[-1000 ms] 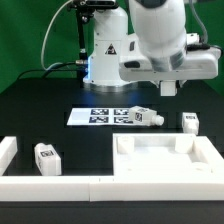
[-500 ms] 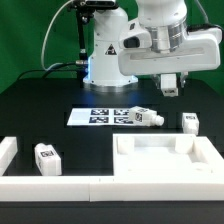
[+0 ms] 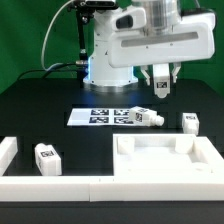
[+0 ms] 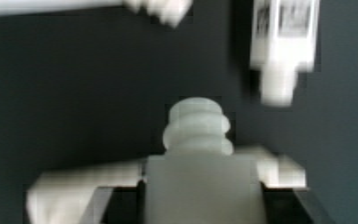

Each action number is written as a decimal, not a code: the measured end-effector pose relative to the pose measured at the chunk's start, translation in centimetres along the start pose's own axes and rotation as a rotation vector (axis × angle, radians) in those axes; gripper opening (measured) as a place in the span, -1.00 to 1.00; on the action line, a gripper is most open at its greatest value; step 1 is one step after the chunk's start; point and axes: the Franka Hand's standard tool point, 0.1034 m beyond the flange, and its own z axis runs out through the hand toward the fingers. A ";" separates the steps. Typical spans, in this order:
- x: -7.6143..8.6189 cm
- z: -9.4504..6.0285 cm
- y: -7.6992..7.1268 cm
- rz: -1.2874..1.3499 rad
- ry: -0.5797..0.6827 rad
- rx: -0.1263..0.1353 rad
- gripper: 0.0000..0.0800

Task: Assemble one leg

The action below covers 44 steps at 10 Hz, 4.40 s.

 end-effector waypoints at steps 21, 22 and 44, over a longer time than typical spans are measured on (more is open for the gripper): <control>12.5 5.1 -1.4 -0.271 0.590 -0.094 -0.29; 12.6 5.0 -1.4 -0.271 0.593 -0.094 -0.29; 14.6 8.1 -4.0 -0.285 0.611 -0.066 -0.29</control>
Offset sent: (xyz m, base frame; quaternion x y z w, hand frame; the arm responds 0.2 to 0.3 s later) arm 0.0000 0.0000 0.0000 0.0000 0.1296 0.0000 0.9916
